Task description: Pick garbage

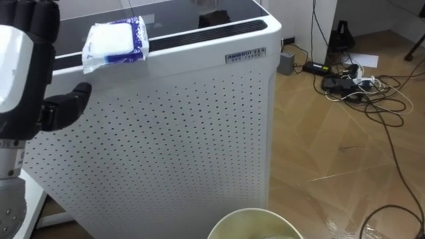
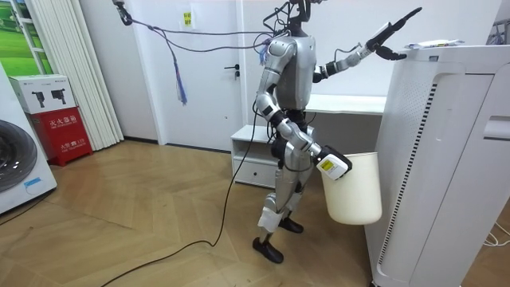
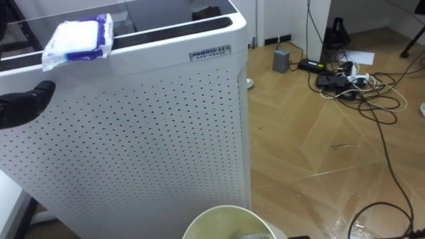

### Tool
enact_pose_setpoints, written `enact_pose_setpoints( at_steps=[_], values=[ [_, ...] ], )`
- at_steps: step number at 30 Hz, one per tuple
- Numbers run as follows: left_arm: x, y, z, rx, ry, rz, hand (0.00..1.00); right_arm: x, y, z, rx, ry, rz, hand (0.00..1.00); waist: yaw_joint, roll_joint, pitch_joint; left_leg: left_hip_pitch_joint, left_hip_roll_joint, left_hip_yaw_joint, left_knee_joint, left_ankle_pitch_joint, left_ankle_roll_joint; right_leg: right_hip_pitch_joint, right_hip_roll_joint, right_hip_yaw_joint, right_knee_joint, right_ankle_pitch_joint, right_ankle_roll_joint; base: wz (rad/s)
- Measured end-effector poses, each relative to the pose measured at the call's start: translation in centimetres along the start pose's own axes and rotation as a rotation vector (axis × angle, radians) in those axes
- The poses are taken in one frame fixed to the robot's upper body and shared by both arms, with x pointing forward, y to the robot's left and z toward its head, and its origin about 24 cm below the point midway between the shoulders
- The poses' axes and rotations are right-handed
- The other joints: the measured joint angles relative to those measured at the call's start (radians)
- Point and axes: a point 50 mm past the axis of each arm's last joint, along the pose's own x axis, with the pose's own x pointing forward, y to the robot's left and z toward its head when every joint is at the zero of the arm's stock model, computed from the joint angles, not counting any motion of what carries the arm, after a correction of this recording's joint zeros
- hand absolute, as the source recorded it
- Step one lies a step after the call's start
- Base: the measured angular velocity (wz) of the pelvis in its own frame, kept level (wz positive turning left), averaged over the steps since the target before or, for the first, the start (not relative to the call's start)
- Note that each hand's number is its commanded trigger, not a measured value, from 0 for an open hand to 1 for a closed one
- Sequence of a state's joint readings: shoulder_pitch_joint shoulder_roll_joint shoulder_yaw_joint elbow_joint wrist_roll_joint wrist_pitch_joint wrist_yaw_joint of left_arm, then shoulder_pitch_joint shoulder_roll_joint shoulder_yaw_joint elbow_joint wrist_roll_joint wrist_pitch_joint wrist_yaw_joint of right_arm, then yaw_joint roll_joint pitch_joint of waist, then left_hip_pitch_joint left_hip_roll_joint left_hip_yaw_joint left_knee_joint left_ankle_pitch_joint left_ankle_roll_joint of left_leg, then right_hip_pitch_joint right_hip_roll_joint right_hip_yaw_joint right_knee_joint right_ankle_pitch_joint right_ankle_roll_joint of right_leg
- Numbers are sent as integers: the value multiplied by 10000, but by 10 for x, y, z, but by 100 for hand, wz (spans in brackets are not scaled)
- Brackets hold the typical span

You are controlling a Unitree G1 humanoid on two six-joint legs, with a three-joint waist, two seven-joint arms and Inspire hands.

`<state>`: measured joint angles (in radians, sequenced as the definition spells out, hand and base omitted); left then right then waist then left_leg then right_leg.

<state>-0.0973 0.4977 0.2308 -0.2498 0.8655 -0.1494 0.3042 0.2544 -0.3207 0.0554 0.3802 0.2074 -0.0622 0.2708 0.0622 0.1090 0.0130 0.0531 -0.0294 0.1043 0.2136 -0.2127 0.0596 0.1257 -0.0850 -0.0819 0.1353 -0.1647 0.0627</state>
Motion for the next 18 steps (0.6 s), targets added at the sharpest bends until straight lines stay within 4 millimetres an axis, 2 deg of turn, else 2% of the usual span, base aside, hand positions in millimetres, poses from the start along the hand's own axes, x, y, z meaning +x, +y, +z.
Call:
enact_pose_setpoints(
  at_steps=[7, 18],
  values=[
    [-1, -3, -3, 64, 232, -391, 0, 2, -1, 3, -167, -73, -50, 100, -26, 214, 26, 92, 11, 68, -25, 5, -4, -27, 4, 55, 26, 0, 0, -3],
    [6, -5, 0, 98, -90, -1145, 0, 5, -1, 9, -307, -230, 47, 100, -9, 277, 57, 76, 4, 86, -78, 39, 2, -64, 2, 86, 33, 0, 0, 0]
  ],
)
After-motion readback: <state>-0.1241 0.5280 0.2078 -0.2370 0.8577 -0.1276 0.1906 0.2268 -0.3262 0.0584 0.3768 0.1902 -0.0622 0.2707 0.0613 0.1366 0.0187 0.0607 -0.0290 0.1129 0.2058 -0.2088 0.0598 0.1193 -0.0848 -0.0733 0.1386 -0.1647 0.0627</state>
